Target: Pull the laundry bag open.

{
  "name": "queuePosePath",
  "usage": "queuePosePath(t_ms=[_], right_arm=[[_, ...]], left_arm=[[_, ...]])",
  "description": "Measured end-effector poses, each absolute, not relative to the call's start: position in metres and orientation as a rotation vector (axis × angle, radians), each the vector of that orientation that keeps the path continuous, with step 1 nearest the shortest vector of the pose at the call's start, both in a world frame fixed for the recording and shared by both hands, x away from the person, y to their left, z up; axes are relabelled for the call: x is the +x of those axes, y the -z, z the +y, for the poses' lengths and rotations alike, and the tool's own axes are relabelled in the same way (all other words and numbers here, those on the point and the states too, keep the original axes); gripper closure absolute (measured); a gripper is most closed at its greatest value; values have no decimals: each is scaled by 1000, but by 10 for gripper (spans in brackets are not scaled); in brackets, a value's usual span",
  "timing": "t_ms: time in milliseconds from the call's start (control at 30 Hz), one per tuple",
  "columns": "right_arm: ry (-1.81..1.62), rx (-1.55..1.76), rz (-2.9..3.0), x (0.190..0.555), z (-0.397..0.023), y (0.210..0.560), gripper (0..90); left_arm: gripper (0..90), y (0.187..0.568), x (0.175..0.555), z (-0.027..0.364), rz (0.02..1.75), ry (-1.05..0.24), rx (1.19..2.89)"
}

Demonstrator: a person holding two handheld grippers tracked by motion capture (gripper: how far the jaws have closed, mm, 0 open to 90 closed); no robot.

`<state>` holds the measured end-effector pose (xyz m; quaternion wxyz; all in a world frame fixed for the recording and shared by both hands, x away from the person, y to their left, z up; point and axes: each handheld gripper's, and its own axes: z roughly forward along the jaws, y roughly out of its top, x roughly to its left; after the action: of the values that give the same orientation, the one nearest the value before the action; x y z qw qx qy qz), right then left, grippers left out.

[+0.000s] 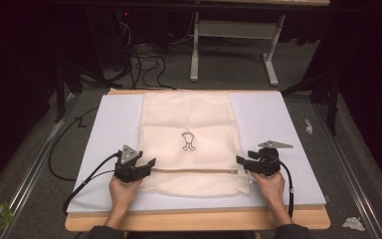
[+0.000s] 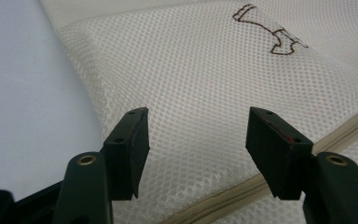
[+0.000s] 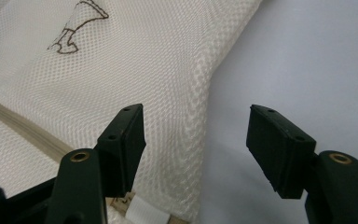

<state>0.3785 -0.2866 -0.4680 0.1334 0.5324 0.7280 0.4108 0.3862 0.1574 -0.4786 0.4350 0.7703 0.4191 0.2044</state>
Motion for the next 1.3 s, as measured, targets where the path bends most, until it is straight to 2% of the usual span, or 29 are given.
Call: queuePosePath(t_ms=[533,700,767,800,867,900,933,967,1033,1067,1133,1300], right_arm=[[-1131,1564,2226,387,-261,474,379],[-1093,1554,2292,388,-255,471,418],[-1079,1561,2322,389,-255,469,475],[-1079,1561,2322,389,-255,469,475],[-1023,1527,2325,389,-250,468,568],[-1023,1527,2325,389,-250,468,568],[-1013,1517,2326,389,-249,468,609],[-999,1495,2332,390,-249,468,702],[-999,1476,2345,391,-249,468,795],[-999,1476,2345,391,-249,468,795],[-1024,1438,2360,391,-251,464,861],[-1074,1401,2349,390,-254,456,871]], left_arm=[[372,483,388,153,1055,-494,1954],[368,484,389,152,1070,-489,1961],[367,484,391,152,1080,-477,1969],[367,484,391,152,1080,-477,1969],[365,485,391,150,1079,-481,1978],[365,485,391,150,1079,-481,1978],[365,485,391,150,1080,-484,1984],[364,485,391,150,1081,-482,1985],[363,485,392,150,1082,-479,1986],[363,485,392,150,1083,-475,1989],[365,484,392,150,1081,-472,1986],[378,483,393,151,1077,-450,1963]])
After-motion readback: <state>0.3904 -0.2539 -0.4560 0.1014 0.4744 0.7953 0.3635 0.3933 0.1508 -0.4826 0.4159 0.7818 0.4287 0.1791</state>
